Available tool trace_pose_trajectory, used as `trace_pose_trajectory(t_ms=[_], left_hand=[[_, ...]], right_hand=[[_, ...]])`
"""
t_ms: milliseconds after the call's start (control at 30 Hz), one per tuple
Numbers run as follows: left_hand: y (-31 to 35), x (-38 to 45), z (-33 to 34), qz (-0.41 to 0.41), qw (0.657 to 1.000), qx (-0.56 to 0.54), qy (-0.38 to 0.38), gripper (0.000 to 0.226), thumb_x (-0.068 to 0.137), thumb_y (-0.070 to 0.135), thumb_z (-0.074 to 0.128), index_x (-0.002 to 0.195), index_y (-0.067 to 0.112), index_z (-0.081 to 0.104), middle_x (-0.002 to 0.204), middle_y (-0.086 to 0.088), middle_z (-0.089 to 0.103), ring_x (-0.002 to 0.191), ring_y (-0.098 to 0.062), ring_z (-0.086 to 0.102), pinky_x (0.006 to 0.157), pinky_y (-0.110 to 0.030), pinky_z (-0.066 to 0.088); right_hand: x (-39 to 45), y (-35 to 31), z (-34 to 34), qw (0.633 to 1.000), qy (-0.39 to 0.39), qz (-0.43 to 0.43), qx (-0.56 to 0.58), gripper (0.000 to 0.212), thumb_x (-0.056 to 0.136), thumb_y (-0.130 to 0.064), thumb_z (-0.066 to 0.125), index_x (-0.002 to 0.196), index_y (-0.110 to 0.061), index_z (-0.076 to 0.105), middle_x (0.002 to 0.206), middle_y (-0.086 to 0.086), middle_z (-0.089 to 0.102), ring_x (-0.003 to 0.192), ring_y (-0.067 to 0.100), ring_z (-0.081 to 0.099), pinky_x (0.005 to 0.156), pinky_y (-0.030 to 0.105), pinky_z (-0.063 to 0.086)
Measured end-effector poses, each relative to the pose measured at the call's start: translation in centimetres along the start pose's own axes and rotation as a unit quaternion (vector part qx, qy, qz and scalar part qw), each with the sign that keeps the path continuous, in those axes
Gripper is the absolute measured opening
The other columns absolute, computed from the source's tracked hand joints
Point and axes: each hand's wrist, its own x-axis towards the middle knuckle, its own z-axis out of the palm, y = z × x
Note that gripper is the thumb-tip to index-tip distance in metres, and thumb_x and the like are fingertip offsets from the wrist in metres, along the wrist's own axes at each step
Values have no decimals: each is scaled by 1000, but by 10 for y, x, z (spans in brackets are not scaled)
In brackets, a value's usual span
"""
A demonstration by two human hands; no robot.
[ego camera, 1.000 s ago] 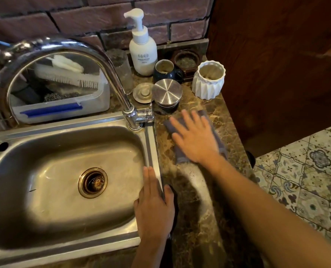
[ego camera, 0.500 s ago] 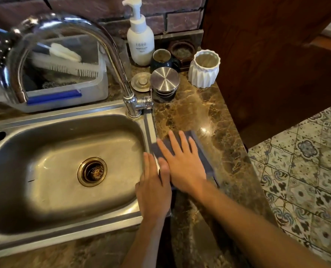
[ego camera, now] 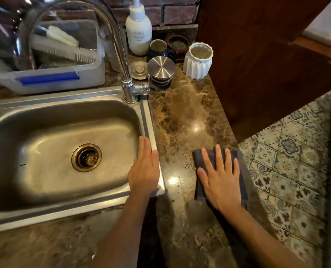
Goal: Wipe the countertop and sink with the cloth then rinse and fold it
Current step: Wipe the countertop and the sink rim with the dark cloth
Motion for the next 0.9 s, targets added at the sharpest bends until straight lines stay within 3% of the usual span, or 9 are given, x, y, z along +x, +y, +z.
trace_pose_trajectory(t_ms=[100,167,267,400,533,633,700,767,900], left_hand=[[-22,-16,-13,59,997,53,-18,46,109,29,27,152,20,39,165,-3,27,136,-24,51,103,-40,47],[-33,-33,-10,30,985,159,-62,38,108,24,32,125,10,63,146,-17,54,94,-33,71,71,-40,57],[-34,-40,-2,8,970,226,-91,61,105,49,31,139,4,55,124,-17,69,77,-33,70,64,-40,53],[-27,-35,-7,86,959,271,-2,55,97,38,54,136,1,46,104,-26,72,63,-38,67,54,-44,55],[-28,-33,-7,76,941,321,-80,72,104,51,11,147,2,41,133,-26,60,87,-38,66,73,-43,54],[-26,-33,-7,34,949,302,-78,73,103,54,17,145,1,45,121,-22,67,82,-36,67,70,-40,53],[-25,-34,-6,50,943,320,-72,74,104,55,12,146,3,44,125,-21,66,85,-35,67,72,-40,54],[-22,-35,-7,45,952,298,-50,69,104,52,26,141,0,50,106,-21,72,75,-35,69,64,-41,55],[-23,-36,-8,57,961,268,-26,66,105,50,25,143,0,45,104,-20,73,78,-35,71,66,-42,56]], right_hand=[[-22,-48,3,999,-20,-48,12,61,103,-54,18,159,-30,17,166,16,18,152,43,14,118,63,22],[-5,-75,2,994,-22,-106,15,61,103,-54,16,160,-31,11,168,14,12,153,40,9,120,61,18],[51,-85,-3,983,-13,-181,11,60,103,-56,14,159,-36,10,168,9,11,154,35,7,122,58,14],[110,-32,-12,987,-4,-158,0,58,101,-59,10,158,-43,9,169,5,12,155,32,8,123,56,10],[91,45,-11,1000,20,-17,8,61,102,-57,10,159,-37,14,167,11,18,152,36,16,120,59,19],[21,52,-2,999,19,40,9,63,103,-55,9,160,-29,17,165,17,20,149,42,21,117,60,25],[-30,30,4,999,-6,31,6,64,103,-56,10,160,-28,15,166,17,16,152,42,14,119,61,22],[-60,-1,8,1000,-27,-6,11,64,103,-57,13,160,-29,14,167,15,12,153,42,9,120,60,20],[-36,-61,7,993,-29,-108,25,61,104,-55,18,160,-31,11,168,13,11,154,40,6,121,58,18]])
